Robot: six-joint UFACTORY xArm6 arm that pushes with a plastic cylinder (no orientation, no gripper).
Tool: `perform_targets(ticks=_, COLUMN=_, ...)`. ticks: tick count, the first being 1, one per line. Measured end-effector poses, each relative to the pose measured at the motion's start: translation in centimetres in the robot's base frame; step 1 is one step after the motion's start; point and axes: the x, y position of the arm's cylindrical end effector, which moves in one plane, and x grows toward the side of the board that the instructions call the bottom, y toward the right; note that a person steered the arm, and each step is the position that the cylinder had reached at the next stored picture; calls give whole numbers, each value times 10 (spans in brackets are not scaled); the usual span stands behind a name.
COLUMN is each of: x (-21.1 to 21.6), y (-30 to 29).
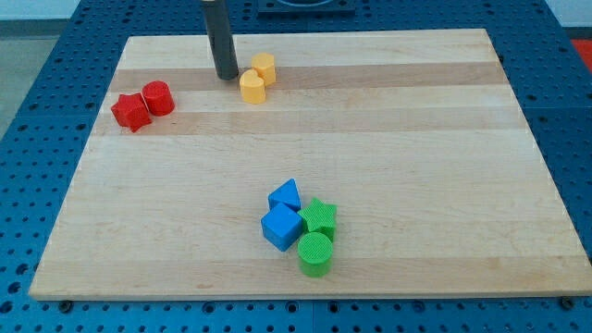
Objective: Separate the blue blocks from the green blocks
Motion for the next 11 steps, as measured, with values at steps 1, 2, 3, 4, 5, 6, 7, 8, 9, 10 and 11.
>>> perform_targets(ticks=1, x=44, y=-1)
perform_targets(ticks=2, x=104, y=-1)
perform_targets(ticks=3, x=190, y=-1)
perform_targets(ticks=4, x=280, y=-1)
perform_targets(ticks=5, x=327, y=0)
perform_targets(ticks=6, x=326, y=34)
perform_targets(ticks=7, x=326, y=86)
perform_targets(ticks=8, x=318, y=89)
perform_targets(ticks=9, x=290, y=97)
perform_targets(ticks=10, x=275, y=105)
perform_targets(ticks=11, x=251, y=106)
